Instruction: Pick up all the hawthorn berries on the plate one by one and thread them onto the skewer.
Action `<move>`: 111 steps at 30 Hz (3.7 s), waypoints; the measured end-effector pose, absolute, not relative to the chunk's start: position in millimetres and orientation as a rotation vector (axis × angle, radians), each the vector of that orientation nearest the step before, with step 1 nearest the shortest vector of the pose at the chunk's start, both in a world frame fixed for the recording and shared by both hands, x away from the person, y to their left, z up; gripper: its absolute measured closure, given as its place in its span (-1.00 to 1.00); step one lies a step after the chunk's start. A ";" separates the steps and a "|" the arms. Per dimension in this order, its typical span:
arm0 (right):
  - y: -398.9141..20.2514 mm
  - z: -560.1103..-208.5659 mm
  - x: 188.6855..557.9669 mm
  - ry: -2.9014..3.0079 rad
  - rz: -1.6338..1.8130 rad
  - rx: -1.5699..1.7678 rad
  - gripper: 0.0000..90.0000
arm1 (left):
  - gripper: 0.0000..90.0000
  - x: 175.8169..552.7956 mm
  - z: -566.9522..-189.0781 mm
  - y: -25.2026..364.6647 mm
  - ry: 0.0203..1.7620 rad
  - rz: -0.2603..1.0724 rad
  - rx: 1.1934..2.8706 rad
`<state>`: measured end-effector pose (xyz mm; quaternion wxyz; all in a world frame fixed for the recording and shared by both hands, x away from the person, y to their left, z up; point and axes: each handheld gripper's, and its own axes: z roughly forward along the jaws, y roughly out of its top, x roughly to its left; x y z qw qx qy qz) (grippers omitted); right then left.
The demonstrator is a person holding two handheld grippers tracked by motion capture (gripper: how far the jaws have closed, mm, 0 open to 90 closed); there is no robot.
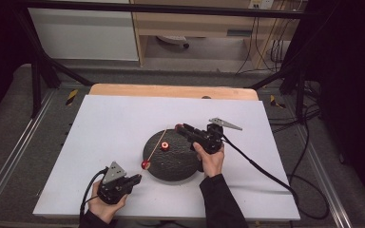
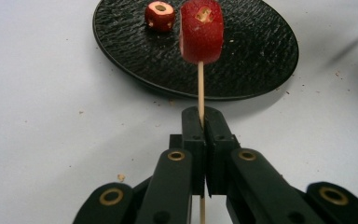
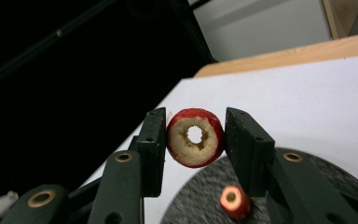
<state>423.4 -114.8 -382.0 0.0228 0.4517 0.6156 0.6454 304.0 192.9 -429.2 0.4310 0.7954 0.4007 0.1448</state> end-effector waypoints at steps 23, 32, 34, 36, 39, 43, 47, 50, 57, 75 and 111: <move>-105.2 -388.8 426.4 1.567 2.248 1.412 0.34 | 0.96 296.4 -430.4 177.7 0.990 0.319 1.936; -100.4 -395.9 426.8 1.543 2.297 1.424 0.34 | 0.96 296.3 -430.5 176.5 0.995 0.318 1.927; -99.7 -396.8 426.4 1.536 2.303 1.425 0.34 | 0.96 296.2 -430.6 176.4 0.996 0.318 1.926; -99.1 -397.5 425.8 1.534 2.309 1.433 0.34 | 0.96 296.3 -430.6 176.3 0.995 0.319 1.925; -98.0 -399.0 425.3 1.531 2.320 1.438 0.34 | 0.96 296.3 -430.7 176.2 0.997 0.318 1.923; -96.2 -401.8 424.4 1.533 2.326 1.438 0.34 | 0.96 296.6 -431.0 176.3 1.005 0.316 1.916; -93.3 -405.2 422.3 1.538 2.336 1.446 0.34 | 0.96 296.5 -431.2 175.8 1.010 0.317 1.910; -91.4 -407.8 420.1 1.535 2.341 1.450 0.34 | 0.96 296.8 -432.4 175.5 1.016 0.312 1.909; -90.6 -408.5 418.3 1.527 2.348 1.450 0.35 | 0.96 294.6 -432.5 173.9 1.009 0.302 1.884; -89.5 -411.3 417.8 1.534 2.413 1.516 0.36 | 0.97 295.2 -434.9 170.9 1.038 0.288 1.828; -82.0 -425.4 415.1 1.485 2.400 1.539 0.38 | 0.97 288.8 -436.2 164.3 1.090 0.290 1.809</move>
